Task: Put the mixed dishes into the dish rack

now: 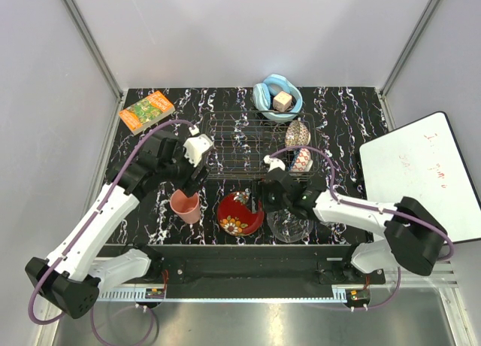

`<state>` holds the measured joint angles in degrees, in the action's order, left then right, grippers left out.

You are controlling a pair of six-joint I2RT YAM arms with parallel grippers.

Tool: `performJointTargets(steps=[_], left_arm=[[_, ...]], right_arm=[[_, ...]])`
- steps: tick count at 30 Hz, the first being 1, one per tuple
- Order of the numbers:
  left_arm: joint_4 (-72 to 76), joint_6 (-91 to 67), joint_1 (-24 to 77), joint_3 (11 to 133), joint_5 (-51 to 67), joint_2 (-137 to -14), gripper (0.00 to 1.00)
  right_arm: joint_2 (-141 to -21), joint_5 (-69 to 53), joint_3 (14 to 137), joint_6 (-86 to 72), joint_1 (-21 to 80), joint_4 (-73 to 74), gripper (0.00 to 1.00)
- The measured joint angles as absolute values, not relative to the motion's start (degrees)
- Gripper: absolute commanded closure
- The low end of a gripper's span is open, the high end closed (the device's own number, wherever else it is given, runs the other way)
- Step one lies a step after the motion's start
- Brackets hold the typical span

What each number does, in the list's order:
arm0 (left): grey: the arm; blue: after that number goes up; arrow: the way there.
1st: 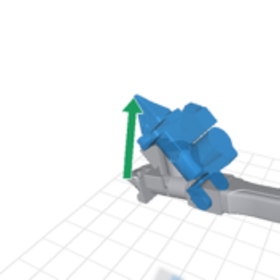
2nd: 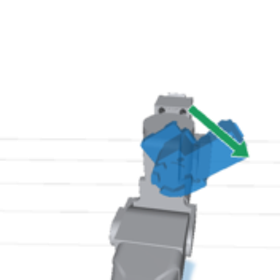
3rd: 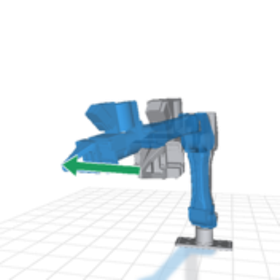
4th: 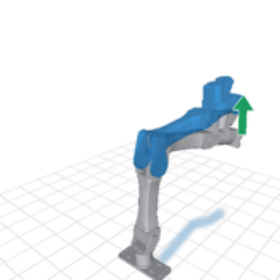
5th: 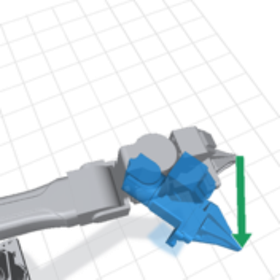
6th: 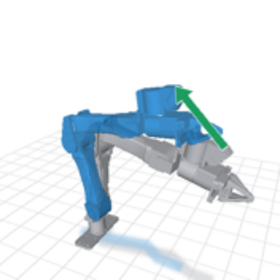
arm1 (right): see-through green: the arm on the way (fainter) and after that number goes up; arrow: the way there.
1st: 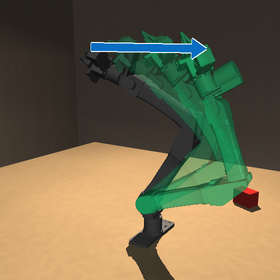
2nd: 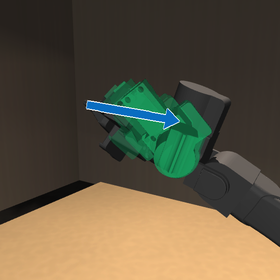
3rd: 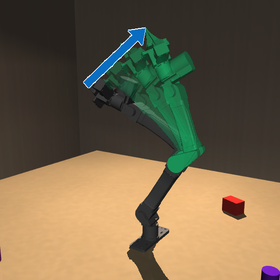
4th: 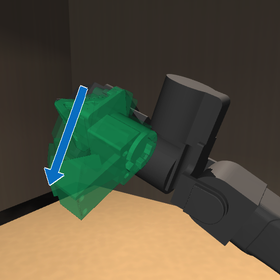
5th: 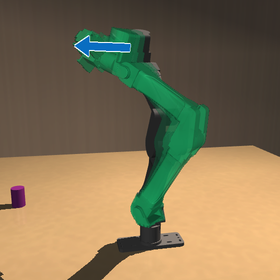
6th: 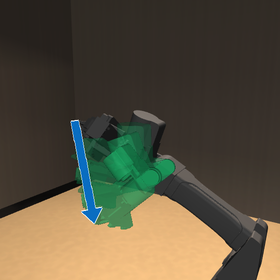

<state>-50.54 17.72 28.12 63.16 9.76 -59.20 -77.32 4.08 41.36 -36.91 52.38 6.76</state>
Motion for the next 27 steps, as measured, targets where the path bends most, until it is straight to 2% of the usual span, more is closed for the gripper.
performJointTargets(steps=[7, 18, 22, 27], left_arm=[[-50.5, 17.7, 28.1, 63.2, 9.7, -59.2, 0.18], [-50.5, 17.7, 28.1, 63.1, 9.7, -58.7, 0.17], [-50.5, 17.7, 28.1, 62.7, 9.6, -58.2, 0.17], [-50.5, 17.8, 28.1, 62.2, 9.1, -57.8, 0.17]], right_arm=[[-83.1, 5.1, 41.4, -37.0, 52.6, 7.7, 0.23], [-86.0, 6.4, 42.8, -37.2, 53.0, 8.9, 0.26], [-86.5, 5.8, 43.4, -37.2, 54.3, 9.0, 0.32], [-86.9, 4.7, 43.6, -38.7, 56.1, 8.9, 0.48]])
